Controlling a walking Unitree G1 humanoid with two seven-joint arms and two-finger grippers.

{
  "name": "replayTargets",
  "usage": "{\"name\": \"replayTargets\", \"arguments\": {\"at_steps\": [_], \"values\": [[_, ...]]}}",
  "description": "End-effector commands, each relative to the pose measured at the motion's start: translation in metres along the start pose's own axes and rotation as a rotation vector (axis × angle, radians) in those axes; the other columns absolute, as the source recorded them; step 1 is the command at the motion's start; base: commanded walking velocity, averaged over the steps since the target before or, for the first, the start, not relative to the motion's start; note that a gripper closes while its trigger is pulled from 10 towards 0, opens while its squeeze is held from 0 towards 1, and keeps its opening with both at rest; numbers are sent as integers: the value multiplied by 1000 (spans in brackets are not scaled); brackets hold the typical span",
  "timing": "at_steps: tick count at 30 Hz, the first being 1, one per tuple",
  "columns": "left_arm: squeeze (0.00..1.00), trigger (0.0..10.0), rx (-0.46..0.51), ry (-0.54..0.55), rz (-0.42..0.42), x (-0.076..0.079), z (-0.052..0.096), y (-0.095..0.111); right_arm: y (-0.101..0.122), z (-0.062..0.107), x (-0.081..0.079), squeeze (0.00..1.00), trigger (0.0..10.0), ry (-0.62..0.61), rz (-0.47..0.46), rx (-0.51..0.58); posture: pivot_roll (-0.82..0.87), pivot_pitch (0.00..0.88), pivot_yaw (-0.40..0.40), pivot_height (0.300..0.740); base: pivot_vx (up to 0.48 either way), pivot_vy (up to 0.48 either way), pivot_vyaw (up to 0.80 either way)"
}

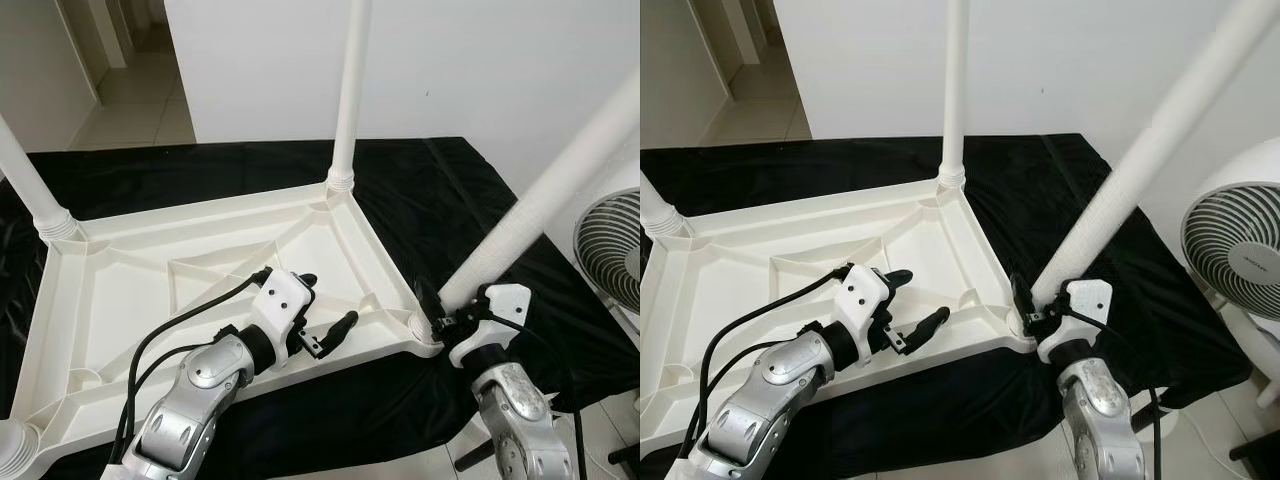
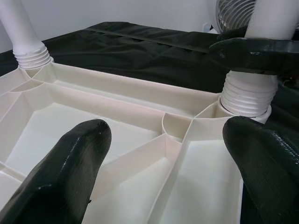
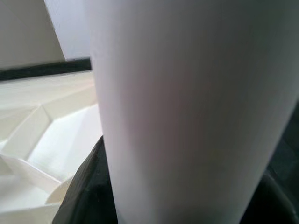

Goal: Building children table

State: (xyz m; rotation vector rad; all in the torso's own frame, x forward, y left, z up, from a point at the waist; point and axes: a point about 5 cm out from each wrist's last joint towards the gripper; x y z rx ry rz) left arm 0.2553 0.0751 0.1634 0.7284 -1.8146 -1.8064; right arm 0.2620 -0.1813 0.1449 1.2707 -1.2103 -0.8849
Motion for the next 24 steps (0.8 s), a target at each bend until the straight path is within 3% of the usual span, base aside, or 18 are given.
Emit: {"name": "replayTargets", "arguments": {"at_steps": [1,7,24], "values": [[0,10000,-7,13,1,-1,2,0,-31,7,1,0,10000,-8,11,-193,3,101,27,740,0,0,0],[0,10000,-6,21,-1,-3,3,1,-25,-4,-2,0,10000,66,60,-215,7,98,22,740,0,0,0],[0,10000,1,41,-5,-5,3,2,-28,-9,-9,0,10000,131,130,-229,10,87,14,740,0,0,0]]}}
Point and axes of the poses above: a point about 5 cm out from each wrist's last joint towards the gripper, its own z axis pointing back from the gripper into the wrist, its own y axis along the axis of the wrist's last joint, x = y × z, and after that the axes turned 8 degrees about z, right-handed
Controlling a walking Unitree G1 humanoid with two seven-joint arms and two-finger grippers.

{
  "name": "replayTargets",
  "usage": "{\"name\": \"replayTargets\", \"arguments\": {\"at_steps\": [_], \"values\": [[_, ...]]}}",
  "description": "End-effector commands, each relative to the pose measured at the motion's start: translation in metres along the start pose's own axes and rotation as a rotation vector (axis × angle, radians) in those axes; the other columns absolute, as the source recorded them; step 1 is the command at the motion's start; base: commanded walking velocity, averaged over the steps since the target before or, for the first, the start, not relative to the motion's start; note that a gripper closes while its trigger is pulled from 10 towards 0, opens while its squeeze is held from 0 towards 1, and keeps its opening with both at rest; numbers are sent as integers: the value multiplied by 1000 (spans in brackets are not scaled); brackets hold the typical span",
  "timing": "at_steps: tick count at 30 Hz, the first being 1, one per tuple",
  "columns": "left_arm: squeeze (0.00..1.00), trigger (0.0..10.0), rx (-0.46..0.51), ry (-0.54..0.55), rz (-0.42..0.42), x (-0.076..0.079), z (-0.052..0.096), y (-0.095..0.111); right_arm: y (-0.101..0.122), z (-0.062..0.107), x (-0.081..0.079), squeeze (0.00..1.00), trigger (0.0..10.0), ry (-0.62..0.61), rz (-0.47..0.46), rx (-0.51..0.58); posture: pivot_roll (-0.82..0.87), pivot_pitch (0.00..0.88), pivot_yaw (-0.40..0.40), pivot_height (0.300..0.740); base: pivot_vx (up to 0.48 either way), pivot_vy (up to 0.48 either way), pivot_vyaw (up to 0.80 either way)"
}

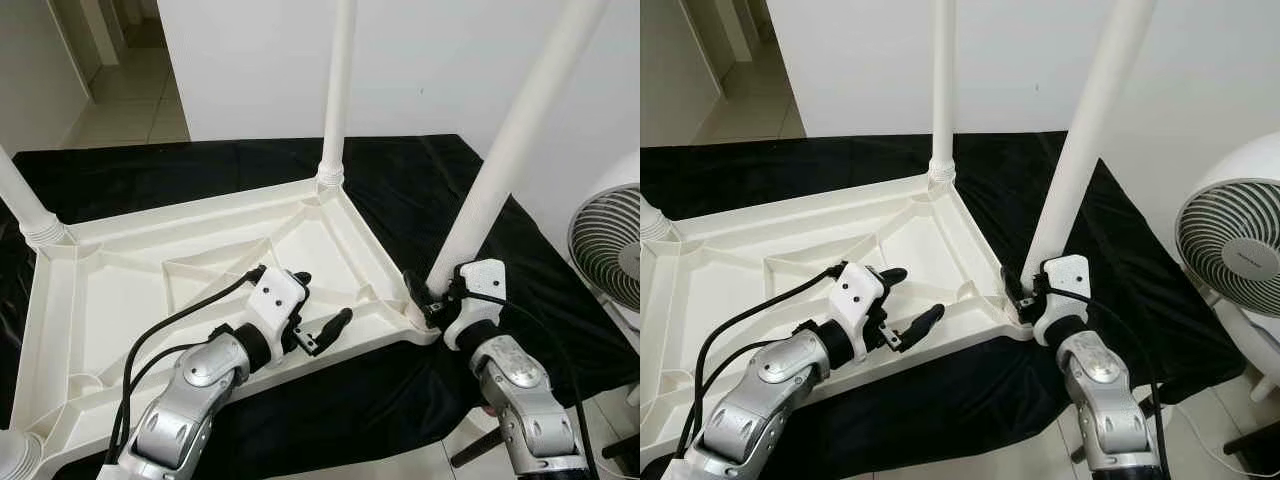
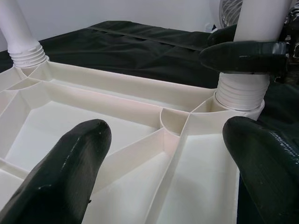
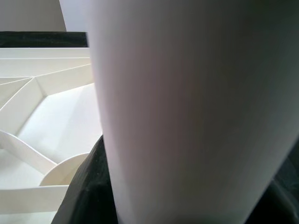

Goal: Building children table

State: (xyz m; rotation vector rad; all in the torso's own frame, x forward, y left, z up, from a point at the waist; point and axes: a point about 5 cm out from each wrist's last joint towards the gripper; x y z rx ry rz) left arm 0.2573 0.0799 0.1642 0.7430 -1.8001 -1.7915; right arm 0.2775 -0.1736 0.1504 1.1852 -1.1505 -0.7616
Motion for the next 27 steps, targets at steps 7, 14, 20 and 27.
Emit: {"name": "replayTargets", "arguments": {"at_steps": [7,14,20,27], "values": [[0,10000,3,19,-5,-1,1,2,-28,3,-11,0,10000,-56,-14,-165,9,89,13,740,0,0,0],[0,10000,4,18,-2,1,1,1,-25,-1,-15,0,10000,-264,-99,-161,12,86,9,740,0,0,0],[0,10000,5,15,-1,2,0,1,-24,-5,-16,0,10000,-382,-117,-168,14,78,1,740,0,0,0],[0,10000,10,11,0,4,-2,1,-17,-12,-20,0,10000,-548,-96,-165,20,64,-11,740,0,0,0]]}}
Point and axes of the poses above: a point about 5 cm out from each wrist's last joint towards the gripper, its own z axis pointing back from the gripper into the wrist, its own y axis along the axis of the wrist's last joint, x = y × z, and after that the axes turned 8 degrees about z, right-handed
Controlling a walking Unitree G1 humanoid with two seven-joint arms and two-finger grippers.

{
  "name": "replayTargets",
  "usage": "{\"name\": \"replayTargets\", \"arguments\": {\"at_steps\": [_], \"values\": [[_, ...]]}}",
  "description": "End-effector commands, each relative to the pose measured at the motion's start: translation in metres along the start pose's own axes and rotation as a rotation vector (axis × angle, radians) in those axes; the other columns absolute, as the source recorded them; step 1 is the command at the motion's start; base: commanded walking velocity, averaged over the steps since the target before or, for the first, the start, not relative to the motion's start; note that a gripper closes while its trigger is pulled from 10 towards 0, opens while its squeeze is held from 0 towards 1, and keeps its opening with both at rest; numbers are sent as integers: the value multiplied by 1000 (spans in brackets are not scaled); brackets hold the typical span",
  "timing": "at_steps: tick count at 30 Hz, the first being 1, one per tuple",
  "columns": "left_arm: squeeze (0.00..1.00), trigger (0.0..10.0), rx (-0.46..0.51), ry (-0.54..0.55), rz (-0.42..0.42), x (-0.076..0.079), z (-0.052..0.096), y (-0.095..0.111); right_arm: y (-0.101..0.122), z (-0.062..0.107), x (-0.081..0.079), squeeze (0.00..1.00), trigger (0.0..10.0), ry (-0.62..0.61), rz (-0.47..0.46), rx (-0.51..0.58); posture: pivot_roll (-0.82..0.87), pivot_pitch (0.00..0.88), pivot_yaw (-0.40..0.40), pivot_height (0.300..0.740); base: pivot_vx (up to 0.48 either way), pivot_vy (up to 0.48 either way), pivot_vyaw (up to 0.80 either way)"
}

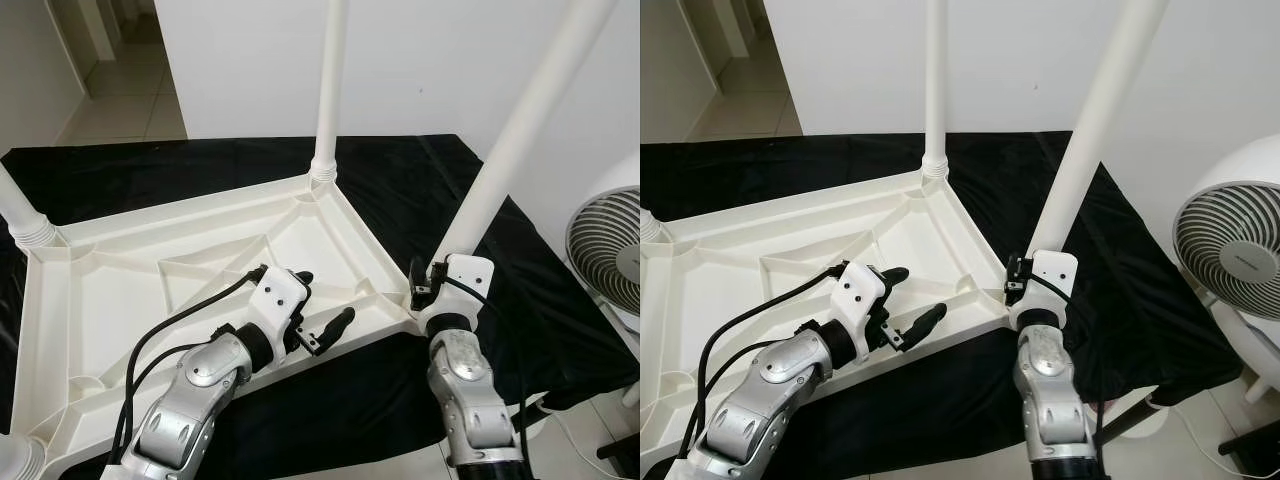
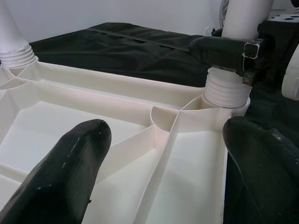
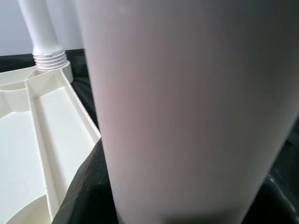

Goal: Building children table

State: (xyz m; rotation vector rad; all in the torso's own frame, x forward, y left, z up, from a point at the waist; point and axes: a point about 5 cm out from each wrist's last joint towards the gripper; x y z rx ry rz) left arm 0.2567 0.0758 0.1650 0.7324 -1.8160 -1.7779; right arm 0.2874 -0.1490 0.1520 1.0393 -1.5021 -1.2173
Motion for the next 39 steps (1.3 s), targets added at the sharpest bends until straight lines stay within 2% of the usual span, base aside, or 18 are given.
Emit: {"name": "replayTargets", "arguments": {"at_steps": [1,8,17,22,28,35,38,39], "values": [[0,10000,-1,15,-12,1,1,0,-22,2,3,0,10000,-46,36,-110,20,64,-11,740,0,0,0],[0,10000,2,21,-14,0,0,0,-23,0,8,0,10000,-111,33,-129,26,55,-24,740,0,0,0],[0,10000,3,23,-12,2,0,-1,-28,-5,18,0,10000,-265,10,-184,28,37,-30,740,0,0,0],[0,10000,2,20,-14,2,0,-1,-28,-10,26,0,10000,-341,39,-178,29,32,-31,740,0,0,0],[0,10000,2,20,-15,2,0,-1,-27,-10,23,0,10000,-317,40,-161,29,32,-31,740,0,0,0],[0,10000,2,18,-13,3,-1,-2,-25,-14,21,0,10000,-205,43,-109,25,31,-32,740,0,0,0],[0,10000,2,19,-13,3,-1,-2,-26,-14,22,0,10000,-195,30,-109,25,31,-32,740,0,0,0],[0,10000,2,19,-13,4,-1,-2,-26,-14,23,933,10000,-186,21,-104,23,33,-34,740,0,0,0]]}}
Point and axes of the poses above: a point about 5 cm out from each wrist's last joint towards the gripper, its own z axis pointing back from the gripper into the wrist, its own y axis along the axis of the wrist's last joint, x = y × z, and after that the axes turned 8 degrees about z, right-handed
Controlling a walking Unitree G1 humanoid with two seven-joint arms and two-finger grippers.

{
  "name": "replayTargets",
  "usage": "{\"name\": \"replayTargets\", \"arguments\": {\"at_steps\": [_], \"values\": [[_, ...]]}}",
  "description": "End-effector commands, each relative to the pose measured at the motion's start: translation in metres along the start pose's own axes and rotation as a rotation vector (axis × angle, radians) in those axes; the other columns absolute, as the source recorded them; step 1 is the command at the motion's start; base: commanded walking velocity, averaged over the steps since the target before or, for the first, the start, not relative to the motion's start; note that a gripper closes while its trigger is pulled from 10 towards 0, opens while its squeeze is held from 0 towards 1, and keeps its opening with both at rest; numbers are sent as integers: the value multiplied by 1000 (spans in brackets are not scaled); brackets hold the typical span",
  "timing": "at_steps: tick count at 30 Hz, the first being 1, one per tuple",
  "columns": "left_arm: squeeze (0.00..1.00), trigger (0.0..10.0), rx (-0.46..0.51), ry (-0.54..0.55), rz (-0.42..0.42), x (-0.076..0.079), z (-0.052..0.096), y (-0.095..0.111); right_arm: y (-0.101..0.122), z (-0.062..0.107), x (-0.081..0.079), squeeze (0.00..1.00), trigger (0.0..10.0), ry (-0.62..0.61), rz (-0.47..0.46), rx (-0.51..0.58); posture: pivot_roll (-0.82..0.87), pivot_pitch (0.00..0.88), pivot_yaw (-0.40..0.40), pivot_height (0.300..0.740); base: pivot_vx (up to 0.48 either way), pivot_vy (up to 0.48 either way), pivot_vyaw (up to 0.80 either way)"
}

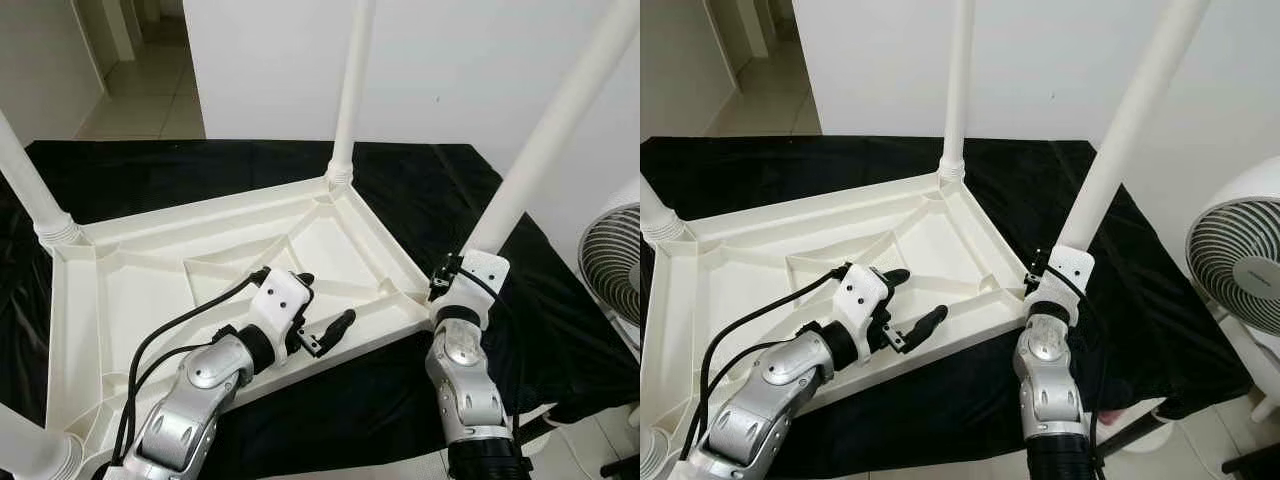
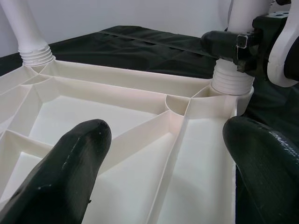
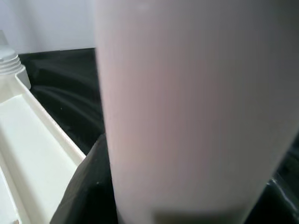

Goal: Building children table

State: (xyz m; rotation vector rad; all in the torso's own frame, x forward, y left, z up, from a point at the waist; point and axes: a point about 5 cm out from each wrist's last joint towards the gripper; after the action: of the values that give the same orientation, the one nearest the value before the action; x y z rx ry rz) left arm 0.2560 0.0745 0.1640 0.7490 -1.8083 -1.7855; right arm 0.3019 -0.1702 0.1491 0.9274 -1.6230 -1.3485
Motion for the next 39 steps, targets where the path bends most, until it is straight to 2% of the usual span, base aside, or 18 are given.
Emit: {"name": "replayTargets", "arguments": {"at_steps": [1,13,14,15,16,17,20,23,24,25,27,29,32,34,35,36,38,39], "values": [[0,10000,5,14,2,2,0,-1,-18,2,7,1000,10000,4,14,-68,23,33,-35,740,0,0,0],[0,10000,7,15,7,4,0,-2,-16,3,8,1000,10000,52,-1,-31,20,34,-40,740,0,0,0],[0,10000,7,15,6,4,-1,-2,-15,2,9,843,10000,66,0,-30,20,34,-40,740,0,0,0],[0,10000,7,15,6,4,-1,-2,-15,2,9,843,10000,66,0,-30,20,34,-40,740,0,0,0],[0,10000,7,15,6,4,-1,-2,-15,1,10,341,10000,75,0,-29,20,34,-40,740,0,0,0],[0,10000,7,15,7,4,-1,-2,-15,0,12,0,10000,89,3,-19,18,35,-39,740,0,0,0],[0,10000,7,14,9,4,-1,-2,-14,-4,22,0,10000,159,4,6,14,37,-37,740,0,0,0],[0,10000,7,13,8,5,-1,-2,-15,-5,25,0,10000,183,2,11,14,37,-37,740,0,0,0],[0,10000,6,12,9,4,-1,-2,-15,-7,32,0,10000,236,24,32,14,37,-36,740,0,0,0],[0,10000,6,12,9,4,-1,-2,-15,-7,32,0,10000,236,24,32,14,37,-36,740,0,0,0],[0,10000,6,11,9,4,-1,-2,-15,-8,39,0,10000,321,38,51,7,40,-32,740,0,0,0],[0,10000,6,11,9,4,-1,-2,-15,-8,39,0,10000,321,38,51,7,40,-32,740,0,0,0],[0,10000,7,9,10,4,-1,-1,-15,-5,46,0,10000,469,33,85,1,41,-28,740,0,0,0],[0,10000,8,8,10,4,-1,-1,-15,-4,48,0,10000,520,33,90,1,41,-27,740,0,0,0],[0,10000,8,8,10,4,-1,-1,-15,-2,52,0,3608,580,39,98,0,43,-24,740,0,0,0],[0,10000,8,8,11,3,-1,-1,-15,-1,57,0,3294,640,59,104,-2,45,-22,740,0,0,0],[0,10000,8,9,11,3,-1,-1,-16,0,58,0,3294,654,64,107,-2,45,-22,740,0,0,0],[0,10000,8,9,11,3,-1,-1,-16,0,59,0,1608,668,62,104,-2,45,-22,740,0,0,0]]}}
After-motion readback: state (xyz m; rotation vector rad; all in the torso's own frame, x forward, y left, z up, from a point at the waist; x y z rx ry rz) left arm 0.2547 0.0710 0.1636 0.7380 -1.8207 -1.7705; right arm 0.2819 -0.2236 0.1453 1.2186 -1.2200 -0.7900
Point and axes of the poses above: a point about 5 cm out from each wrist's last joint towards the gripper, its own z axis pointing back from the gripper into the wrist, its own y axis along the axis of the wrist's last joint, x = y × z, and after that the axes turned 8 degrees about z, right-handed
